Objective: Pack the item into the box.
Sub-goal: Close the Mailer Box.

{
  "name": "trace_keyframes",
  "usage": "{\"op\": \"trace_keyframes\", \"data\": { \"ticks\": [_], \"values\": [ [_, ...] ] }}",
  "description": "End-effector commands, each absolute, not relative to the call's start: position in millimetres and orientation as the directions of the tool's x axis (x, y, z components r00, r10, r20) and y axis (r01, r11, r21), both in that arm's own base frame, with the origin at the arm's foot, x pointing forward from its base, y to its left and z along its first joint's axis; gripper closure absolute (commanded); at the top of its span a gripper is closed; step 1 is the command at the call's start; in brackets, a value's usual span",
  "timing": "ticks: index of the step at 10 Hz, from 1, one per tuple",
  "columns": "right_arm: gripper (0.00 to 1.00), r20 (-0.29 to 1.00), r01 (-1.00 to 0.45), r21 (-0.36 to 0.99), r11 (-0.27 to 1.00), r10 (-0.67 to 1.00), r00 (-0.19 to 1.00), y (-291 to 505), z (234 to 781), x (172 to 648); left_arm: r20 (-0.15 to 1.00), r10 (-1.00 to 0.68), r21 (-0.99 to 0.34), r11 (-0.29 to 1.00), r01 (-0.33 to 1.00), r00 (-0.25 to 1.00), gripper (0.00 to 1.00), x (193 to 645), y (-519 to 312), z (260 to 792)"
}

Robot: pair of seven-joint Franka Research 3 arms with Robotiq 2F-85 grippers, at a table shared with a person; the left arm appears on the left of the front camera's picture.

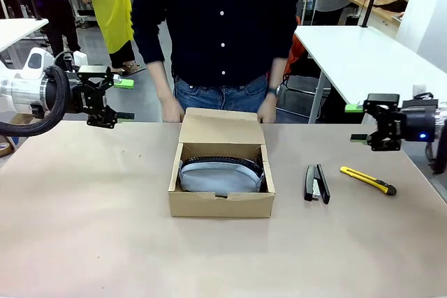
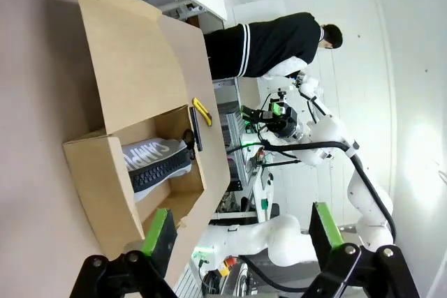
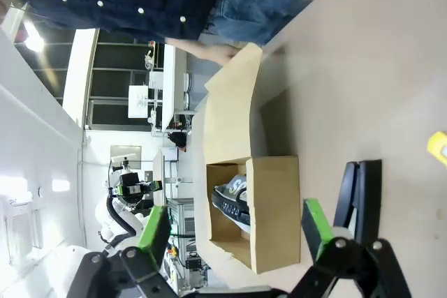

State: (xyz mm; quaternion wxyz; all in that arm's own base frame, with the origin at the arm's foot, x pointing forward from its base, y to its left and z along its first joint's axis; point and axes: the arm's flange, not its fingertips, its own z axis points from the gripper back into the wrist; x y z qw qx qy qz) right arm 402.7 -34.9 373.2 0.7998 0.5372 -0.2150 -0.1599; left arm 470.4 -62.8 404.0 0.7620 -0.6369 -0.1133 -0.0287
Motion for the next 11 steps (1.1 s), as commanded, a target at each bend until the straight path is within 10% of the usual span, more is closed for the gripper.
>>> {"op": "trace_keyframes", "data": {
  "ticks": [1,3,6,11],
  "values": [
    [0.00,0.174,0.016,0.932,0.363,-0.484,0.858,-46,382,398,0.205,0.097,-0.965,0.185,0.185,0.974,0.00,471,-67,406],
    [0.00,0.181,0.017,0.928,0.372,-0.490,0.853,-44,377,400,0.209,0.093,-0.964,0.186,0.189,0.974,0.00,470,-67,404],
    [0.00,0.137,-0.078,0.846,0.527,-0.073,0.988,24,362,473,0.130,-0.013,-0.956,0.265,0.129,0.991,0.00,522,-87,389],
    [0.00,0.059,-0.148,0.905,0.399,0.226,0.972,124,302,571,0.029,-0.021,-0.968,0.249,0.034,0.999,0.00,609,-108,331]
  ]
}}
